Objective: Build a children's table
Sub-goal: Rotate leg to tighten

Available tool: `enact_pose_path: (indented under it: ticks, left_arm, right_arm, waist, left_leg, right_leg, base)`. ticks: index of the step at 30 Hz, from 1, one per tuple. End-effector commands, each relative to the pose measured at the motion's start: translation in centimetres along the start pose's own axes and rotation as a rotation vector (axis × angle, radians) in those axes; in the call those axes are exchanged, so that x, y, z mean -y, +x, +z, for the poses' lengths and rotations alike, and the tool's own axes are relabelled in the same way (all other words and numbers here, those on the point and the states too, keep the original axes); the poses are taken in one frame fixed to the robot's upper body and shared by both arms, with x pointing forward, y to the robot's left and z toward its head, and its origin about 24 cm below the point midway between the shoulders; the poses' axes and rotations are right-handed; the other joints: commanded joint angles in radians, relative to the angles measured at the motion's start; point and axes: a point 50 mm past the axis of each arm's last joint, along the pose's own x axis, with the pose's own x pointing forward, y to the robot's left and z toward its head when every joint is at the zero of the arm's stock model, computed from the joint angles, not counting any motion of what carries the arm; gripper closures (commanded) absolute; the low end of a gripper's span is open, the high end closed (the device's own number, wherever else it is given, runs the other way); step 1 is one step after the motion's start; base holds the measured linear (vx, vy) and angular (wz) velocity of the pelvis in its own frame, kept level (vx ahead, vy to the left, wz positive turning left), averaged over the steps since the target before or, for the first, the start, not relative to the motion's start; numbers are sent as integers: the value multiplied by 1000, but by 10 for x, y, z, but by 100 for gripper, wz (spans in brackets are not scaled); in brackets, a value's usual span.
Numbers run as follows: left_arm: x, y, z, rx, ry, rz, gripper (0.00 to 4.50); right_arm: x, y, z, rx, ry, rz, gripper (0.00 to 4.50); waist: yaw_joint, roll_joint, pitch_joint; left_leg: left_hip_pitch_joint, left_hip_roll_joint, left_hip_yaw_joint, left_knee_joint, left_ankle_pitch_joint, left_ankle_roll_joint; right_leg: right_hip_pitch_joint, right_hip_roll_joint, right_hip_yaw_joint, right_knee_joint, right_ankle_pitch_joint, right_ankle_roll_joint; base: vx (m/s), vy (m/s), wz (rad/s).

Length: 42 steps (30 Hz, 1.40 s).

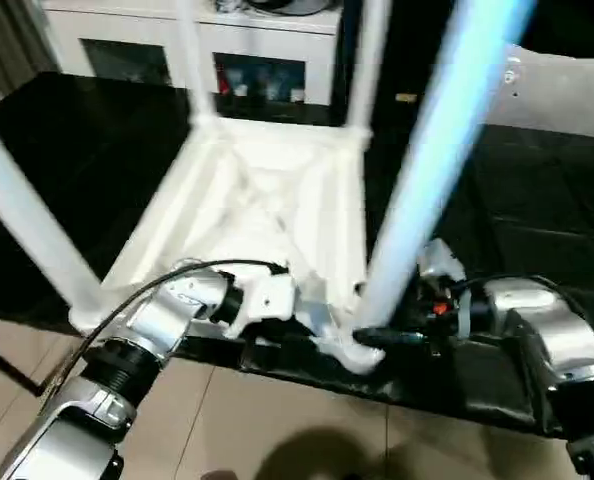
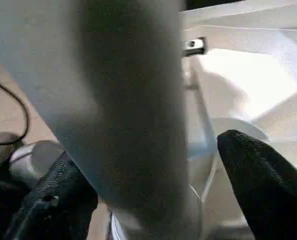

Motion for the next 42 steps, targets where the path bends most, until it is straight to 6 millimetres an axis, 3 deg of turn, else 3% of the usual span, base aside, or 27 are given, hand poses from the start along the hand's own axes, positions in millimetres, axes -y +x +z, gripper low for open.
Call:
enact_pose_path:
  ticks: [1,12,20,24,26,27,28,29,31,33,34,35,36,37,38,41,42]
  left_arm:
    - [4,6,2,-21,34,-57,450]
    - [4,5,2,-20,28,-52,450]
    - [3,4,-1,-23,2,-36,450]
    - [0,8,0,2,-61,38,450]
    - [-3,12,2,20,-88,77,450]
    - [-10,19,8,52,-154,169,450]
    - [-12,22,9,60,-173,197,450]
    - [-16,25,12,75,-197,244,450]
    - [-26,33,19,102,-247,346,450]
    - [-30,35,21,109,-268,391,450]
    - [-42,40,29,128,-322,514,450]
    - [-45,41,31,133,-334,540,450]
    - [-50,42,35,144,-363,598,450]
    - [-52,43,36,148,-372,617,450]
    - [-53,43,37,149,-374,626,450]
    - [-56,44,42,128,-360,655,450]
    - [-56,44,42,127,-359,655,450]
  right_arm:
    - [1,-2,1,-8,1,27,83]
    - [1,3,0,-7,16,88,199]
    - [-3,5,-2,3,35,109,233]
    - [-2,13,0,80,52,-5,238]
    - [-2,18,0,100,64,-54,238]
    - [1,30,-1,127,95,-184,239]
    - [2,34,-1,134,107,-226,239]
    - [5,39,0,148,123,-283,239]
    - [11,49,4,177,160,-407,241]
    - [13,53,5,186,176,-457,242]
    - [23,62,8,195,243,-634,242]
    - [25,64,8,201,261,-670,242]
    - [29,68,10,213,306,-750,242]
    - [30,71,11,232,322,-763,242]
    - [30,72,12,238,322,-768,242]
    - [33,78,19,264,252,-817,242]
    - [33,79,20,266,246,-816,173]
  waist:
    - [-3,-16,-68]
    - [-5,-21,-69]
    - [-5,-21,-69]
    - [-8,-17,-66]
    - [-9,-19,-65]
    - [-10,-15,-60]
    - [-14,-16,-57]
    - [-19,-16,-55]
    - [-43,-19,-55]
    - [-61,-17,-53]
    - [-65,-15,-54]
    - [-77,-13,-53]
    - [-87,-8,-57]
    - [-93,-6,-56]
    - [-95,-1,-63]
    - [-99,4,-70]
    - [-98,4,-70]
  left_leg:
    - [-12,63,-5,-74,-50,103]
    - [-14,61,-4,-72,-38,97]
    - [-14,60,-4,-72,-35,94]
    - [-14,62,-4,-75,-48,84]
    - [-13,59,-5,-77,-70,75]
    - [-10,55,-3,-80,-98,54]
    - [-9,54,-4,-81,-109,44]
    - [-11,47,-8,-82,-138,24]
    - [-9,35,-8,-76,-169,11]
    - [-13,30,-10,-73,-195,12]
    - [-12,28,-12,-71,-204,14]
    - [-13,23,-11,-68,-211,10]
    - [-7,20,-13,-63,-222,9]
    - [-12,20,-15,-63,-223,14]
    - [-12,27,-18,-67,-211,29]
    - [-25,45,-21,-78,-153,67]
    - [-24,45,-18,-78,-142,77]
  right_leg:
    - [68,-66,70,-52,-278,-180]
    - [70,-65,70,-51,-273,-175]
    - [70,-65,70,-51,-279,-170]
    - [69,-66,72,-56,-296,-165]
    - [70,-65,69,-62,-332,-150]
    - [68,-64,68,-73,-394,-124]
    - [66,-62,67,-77,-419,-114]
    - [70,-62,57,-87,-498,-77]
    - [65,-59,45,-110,-598,-12]
    - [64,-55,33,-123,-630,15]
    - [65,-55,28,-123,-636,25]
    - [58,-49,22,-131,-647,38]
    - [58,-50,12,-137,-653,47]
    - [62,-50,8,-139,-646,49]
    - [70,-56,9,-138,-601,39]
    - [72,-60,29,-110,-419,-46]
    - [70,-61,34,-103,-385,-75]
  base:
    - [0,0,0]
    - [0,0,0]
    - [0,0,0]
    - [0,0,0]
    - [0,0,0]
    - [0,0,0]
    - [0,0,0]
    - [0,0,0]
    - [0,0,0]
    - [0,0,0]
    - [0,0,0]
    - [0,0,0]
    - [0,0,0]
    - [0,0,0]
    - [0,0,0]
    - [0,0,0]
    - [0,0,0]
